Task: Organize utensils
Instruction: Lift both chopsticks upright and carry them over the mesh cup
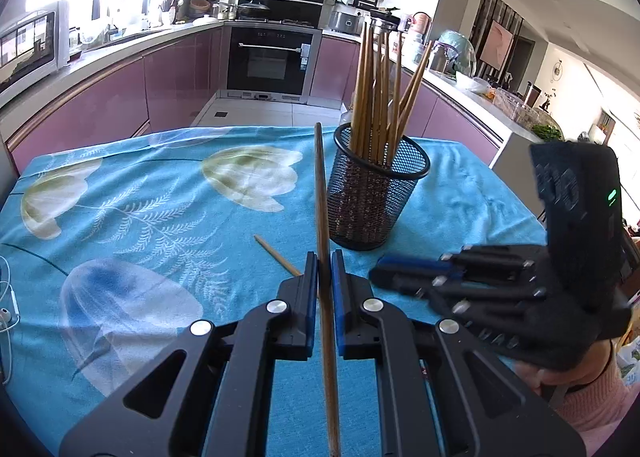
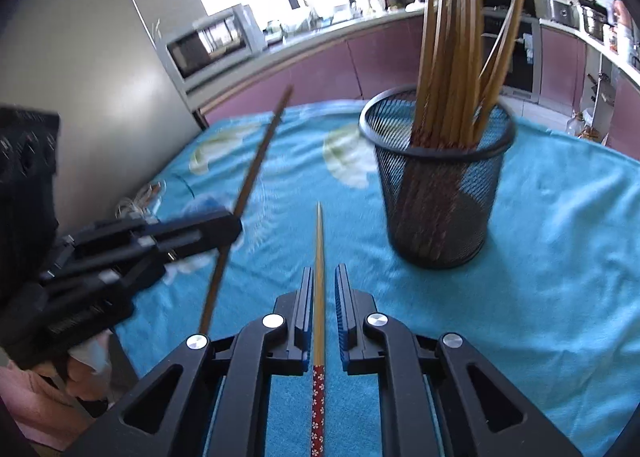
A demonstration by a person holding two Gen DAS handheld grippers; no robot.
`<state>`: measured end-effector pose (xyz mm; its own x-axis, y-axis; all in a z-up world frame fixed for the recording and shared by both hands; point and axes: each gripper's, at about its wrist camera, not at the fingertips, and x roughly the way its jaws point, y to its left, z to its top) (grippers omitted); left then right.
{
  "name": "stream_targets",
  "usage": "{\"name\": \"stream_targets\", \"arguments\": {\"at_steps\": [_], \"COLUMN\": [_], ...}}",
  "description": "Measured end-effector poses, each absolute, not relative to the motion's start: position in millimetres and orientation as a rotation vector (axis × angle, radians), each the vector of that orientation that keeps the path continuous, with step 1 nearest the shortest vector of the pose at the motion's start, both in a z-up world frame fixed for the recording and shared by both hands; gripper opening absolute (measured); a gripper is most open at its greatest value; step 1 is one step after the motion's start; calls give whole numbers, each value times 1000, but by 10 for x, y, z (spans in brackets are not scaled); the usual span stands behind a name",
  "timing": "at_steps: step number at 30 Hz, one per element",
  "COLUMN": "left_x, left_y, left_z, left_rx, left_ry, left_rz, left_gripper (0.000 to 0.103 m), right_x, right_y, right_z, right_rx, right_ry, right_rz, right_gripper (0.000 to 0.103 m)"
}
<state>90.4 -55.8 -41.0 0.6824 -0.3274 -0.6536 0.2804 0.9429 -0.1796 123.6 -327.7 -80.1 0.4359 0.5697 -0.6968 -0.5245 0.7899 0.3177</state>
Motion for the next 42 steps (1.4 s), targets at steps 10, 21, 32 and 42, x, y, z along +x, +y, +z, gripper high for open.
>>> {"name": "stream_targets", "arguments": {"at_steps": [10, 21, 32, 42], "left_x": [922, 950, 948, 930], "left_y": [-418, -395, -412, -480], "left_z": [-437, -461, -400, -263], "left_rx": [-88, -97, -102, -94], "left_ry": [753, 757, 739, 708], "left_rz": [-305, -300, -315, -343], "left_gripper": [8, 8, 8, 8], "right_x": [1273, 1224, 1028, 920], "right_y": [-2919, -3098, -3475, -3783], "right_z": [-1051, -964, -587, -348], "right_rx": [-89, -45, 55, 109], "right_ry": [937, 892, 769, 684], "right_rz": [655, 628, 654, 629], "right_gripper": [19, 5, 5, 6]}}
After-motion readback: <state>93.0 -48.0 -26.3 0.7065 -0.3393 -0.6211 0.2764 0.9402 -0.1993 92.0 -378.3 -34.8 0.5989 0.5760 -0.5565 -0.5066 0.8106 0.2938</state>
